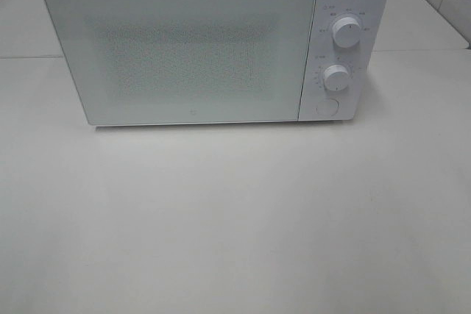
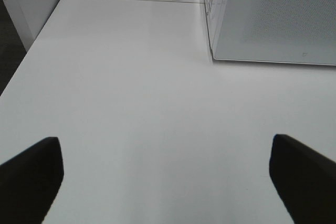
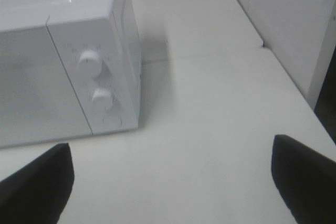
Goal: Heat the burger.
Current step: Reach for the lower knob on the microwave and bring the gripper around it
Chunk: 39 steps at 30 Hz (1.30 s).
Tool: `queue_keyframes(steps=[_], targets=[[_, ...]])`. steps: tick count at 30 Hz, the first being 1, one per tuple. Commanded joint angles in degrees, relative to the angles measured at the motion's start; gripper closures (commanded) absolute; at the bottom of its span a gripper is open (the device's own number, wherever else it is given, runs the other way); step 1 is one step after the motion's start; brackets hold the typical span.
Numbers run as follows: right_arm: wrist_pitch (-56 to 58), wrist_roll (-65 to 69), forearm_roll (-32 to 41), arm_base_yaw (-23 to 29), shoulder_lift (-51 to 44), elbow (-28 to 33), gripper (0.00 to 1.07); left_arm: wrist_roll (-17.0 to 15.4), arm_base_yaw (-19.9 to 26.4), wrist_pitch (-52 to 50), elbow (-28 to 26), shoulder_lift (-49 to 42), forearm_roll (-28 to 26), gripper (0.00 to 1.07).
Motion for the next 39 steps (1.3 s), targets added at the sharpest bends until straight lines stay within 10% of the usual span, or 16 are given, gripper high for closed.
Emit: queue_keyframes(steps=[1, 14, 21, 39], targets=[[-14.15, -1.49, 0.00, -0.34, 5.39, 1.26, 0.09, -0.46, -0.29, -0.57, 0.17, -1.09, -0.17, 0.06], [-59.53, -3.21, -0.63, -0.34, 30.42, 12.55, 0.10, -0.46, -0.29, -0.57, 0.17, -1.09, -0.17, 0.06], [-81.19, 8.48, -13.46, -0.34, 47.21, 16.10, 0.11, -0.46, -0.29, -0.57, 0.17, -1.09, -0.17, 0.06], [-105.71, 7.85, -11.40, -0.34, 69.33, 17.70, 0.11, -0.46, -0.29, -0.57, 0.17, -1.09, -0.17, 0.06]])
